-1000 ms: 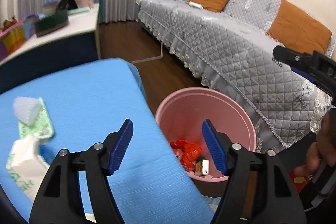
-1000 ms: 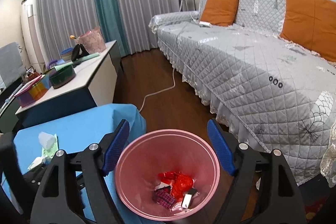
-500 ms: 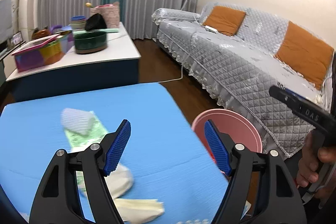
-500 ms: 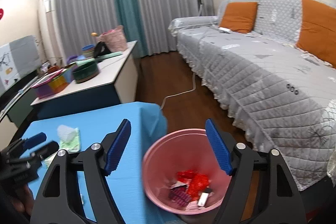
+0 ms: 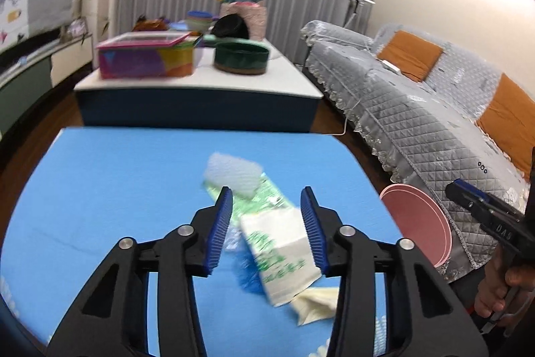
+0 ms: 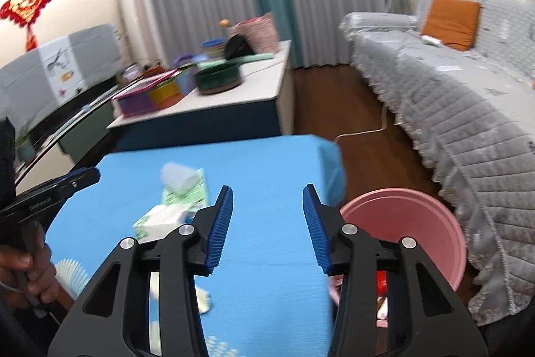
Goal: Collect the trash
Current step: 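Move both tools back over the table toward the white paper bag, then grasp the white paper bag with the left tool while the right tool grasps the cream paper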
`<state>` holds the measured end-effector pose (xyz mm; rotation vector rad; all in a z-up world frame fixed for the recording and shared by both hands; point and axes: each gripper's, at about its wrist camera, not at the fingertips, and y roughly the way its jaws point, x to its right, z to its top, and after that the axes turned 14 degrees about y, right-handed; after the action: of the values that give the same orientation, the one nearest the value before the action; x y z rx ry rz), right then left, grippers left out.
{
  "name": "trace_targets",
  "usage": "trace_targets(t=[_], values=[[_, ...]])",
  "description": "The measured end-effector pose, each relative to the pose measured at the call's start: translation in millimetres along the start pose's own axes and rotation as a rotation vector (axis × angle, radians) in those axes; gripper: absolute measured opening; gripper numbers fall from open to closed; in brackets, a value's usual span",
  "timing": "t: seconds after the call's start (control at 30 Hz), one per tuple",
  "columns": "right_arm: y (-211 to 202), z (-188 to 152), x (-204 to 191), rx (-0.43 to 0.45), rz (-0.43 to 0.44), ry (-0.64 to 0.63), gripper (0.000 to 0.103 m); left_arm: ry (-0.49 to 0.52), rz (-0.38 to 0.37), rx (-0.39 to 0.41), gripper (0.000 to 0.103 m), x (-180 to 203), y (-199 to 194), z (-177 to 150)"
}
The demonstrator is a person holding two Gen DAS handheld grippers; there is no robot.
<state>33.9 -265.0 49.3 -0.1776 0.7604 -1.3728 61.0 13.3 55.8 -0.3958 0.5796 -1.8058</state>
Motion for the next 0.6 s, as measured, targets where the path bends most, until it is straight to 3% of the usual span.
trace_targets(t=[0.23,0.6], values=[[27,-25,-37,-0.085,0.056,-0.077,0.043,-0.051,-0.015,-0.036,0.025,-28,6,-24],[44,-70,-73,-0.231,0.163,-0.292,0.044,-0.055,-0.122,-0.099,0.024,-23,34,-42]])
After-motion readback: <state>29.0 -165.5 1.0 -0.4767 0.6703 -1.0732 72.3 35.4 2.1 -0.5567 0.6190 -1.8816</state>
